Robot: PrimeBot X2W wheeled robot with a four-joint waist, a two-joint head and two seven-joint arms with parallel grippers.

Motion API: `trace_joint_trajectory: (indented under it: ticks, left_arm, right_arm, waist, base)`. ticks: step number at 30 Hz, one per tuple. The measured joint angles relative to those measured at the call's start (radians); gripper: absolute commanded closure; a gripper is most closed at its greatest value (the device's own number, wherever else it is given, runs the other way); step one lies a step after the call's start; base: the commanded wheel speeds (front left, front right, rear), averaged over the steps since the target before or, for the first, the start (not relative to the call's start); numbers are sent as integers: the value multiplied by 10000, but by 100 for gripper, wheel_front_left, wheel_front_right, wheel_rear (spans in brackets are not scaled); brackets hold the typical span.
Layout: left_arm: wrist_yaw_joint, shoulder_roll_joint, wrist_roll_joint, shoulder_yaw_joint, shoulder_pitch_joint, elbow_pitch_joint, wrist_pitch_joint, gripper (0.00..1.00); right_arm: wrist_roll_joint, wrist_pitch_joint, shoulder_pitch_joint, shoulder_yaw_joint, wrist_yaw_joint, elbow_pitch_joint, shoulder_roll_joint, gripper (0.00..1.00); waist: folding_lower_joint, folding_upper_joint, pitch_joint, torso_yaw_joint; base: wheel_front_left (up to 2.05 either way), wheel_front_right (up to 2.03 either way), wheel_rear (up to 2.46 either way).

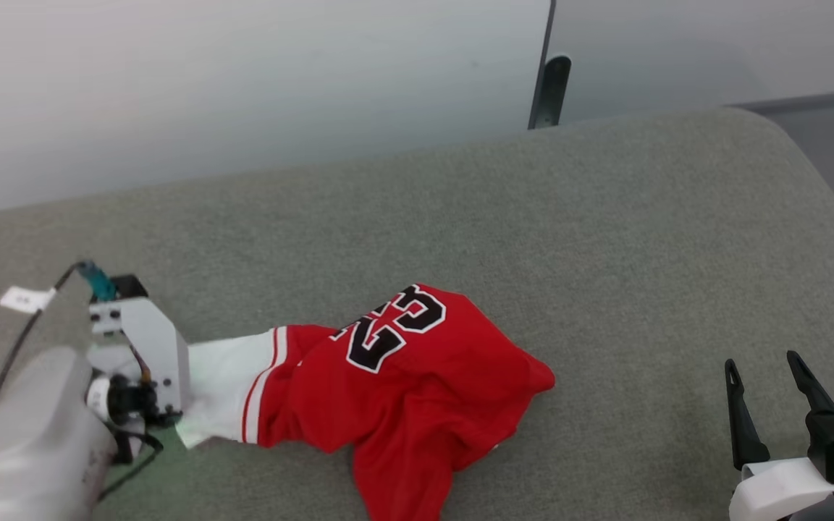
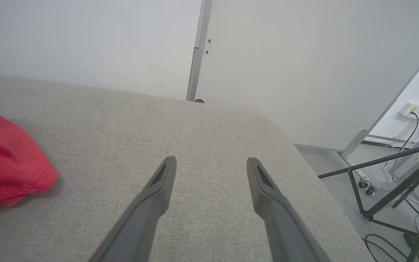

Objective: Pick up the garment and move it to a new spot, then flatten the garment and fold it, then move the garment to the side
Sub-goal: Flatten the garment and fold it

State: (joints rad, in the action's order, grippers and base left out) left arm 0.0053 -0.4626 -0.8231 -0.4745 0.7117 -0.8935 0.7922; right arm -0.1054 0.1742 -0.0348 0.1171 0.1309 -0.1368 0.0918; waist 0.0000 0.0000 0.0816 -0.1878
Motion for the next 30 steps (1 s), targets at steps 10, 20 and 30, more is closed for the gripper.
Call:
trace_joint_trajectory:
  ticks: [10, 20, 30]
  left_arm:
    - [59, -825, 677, -336, 477, 1116, -128, 100]
    - [1058, -1912, 738, -169, -359, 2410, 433, 100]
    - [1342, -1578, 40, 100, -1643, 2631, 245, 61]
  right_arm:
    - [-2, -46, 288, 140, 0, 19, -31, 0]
    - [2, -73, 441, 178, 0, 33, -130, 0]
    - [73, -77, 436, 130, 0, -90, -190, 0]
  waist:
    - [0, 0, -631, 447]
    - [0, 0, -1005, 854]
    - [0, 0, -1060, 865]
  base:
    - [0, 0, 0]
    - [0, 0, 0]
    - [0, 0, 0]
